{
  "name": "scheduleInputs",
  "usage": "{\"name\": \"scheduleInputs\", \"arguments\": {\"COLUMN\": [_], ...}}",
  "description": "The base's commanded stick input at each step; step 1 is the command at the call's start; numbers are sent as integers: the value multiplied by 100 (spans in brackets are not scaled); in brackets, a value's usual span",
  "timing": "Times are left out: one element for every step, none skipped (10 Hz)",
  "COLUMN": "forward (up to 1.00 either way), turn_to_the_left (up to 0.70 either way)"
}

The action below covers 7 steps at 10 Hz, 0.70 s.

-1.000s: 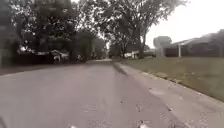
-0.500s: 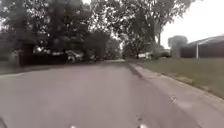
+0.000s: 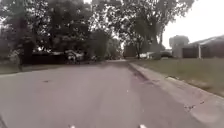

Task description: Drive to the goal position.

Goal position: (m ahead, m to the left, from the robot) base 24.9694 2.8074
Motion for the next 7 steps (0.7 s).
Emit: {"name": "scheduleInputs", "arguments": {"forward": [70,70,70,70,70,70,70], "turn_to_the_left": [-21,-10,0,0,0,0,0]}}
